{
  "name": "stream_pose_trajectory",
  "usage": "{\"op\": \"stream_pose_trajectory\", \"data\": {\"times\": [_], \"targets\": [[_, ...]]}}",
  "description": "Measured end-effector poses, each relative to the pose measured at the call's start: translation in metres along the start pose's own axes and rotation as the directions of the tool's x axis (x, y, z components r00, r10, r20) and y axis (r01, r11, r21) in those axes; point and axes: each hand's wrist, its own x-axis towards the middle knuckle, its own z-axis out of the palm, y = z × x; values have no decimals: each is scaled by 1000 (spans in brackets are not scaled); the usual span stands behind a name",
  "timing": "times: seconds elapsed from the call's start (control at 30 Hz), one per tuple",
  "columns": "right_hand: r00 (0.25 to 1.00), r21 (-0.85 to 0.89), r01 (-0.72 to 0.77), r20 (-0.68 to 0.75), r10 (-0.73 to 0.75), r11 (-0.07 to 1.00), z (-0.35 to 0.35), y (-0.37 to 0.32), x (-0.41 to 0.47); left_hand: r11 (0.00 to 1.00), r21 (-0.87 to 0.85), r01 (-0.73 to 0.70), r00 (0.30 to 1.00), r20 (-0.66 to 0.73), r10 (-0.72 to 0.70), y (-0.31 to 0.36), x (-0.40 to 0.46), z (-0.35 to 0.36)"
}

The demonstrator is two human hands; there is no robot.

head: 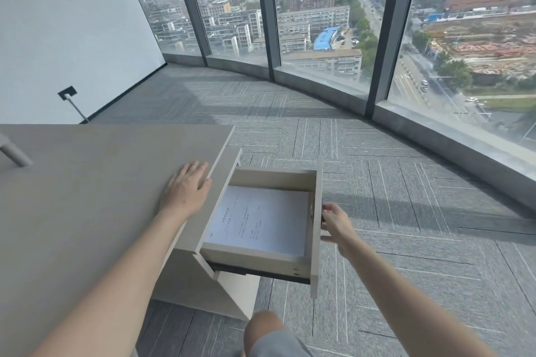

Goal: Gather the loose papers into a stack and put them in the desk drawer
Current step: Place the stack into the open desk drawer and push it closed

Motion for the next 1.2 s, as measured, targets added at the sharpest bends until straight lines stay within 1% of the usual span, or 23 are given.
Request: {"op": "stream_pose_trajectory", "data": {"times": [0.27, 0.43, 0.6, 0.77, 1.2], "targets": [[991, -32, -1, 134, 6, 999, 49, -10, 5, 1000, -25, -11, 1000, -26, 11, 2, -3, -3], [981, -52, -10, 195, 20, 999, 77, -15, 14, 999, -42, -8, 1000, -18, 7, 3, -4, -4], [967, -37, 0, 253, 9, 999, 108, -21, 16, 999, -51, -5, 1000, -16, 4, 2, -5, -5], [946, 9, -25, 325, 21, 1000, 139, -24, 19, 998, -56, -5, 1000, -27, 4, 3, -5, -5], [921, 62, -52, 389, 24, 997, 202, -26, 36, 998, -59, -5, 999, -41, 3, 4, -4, -2]]}}
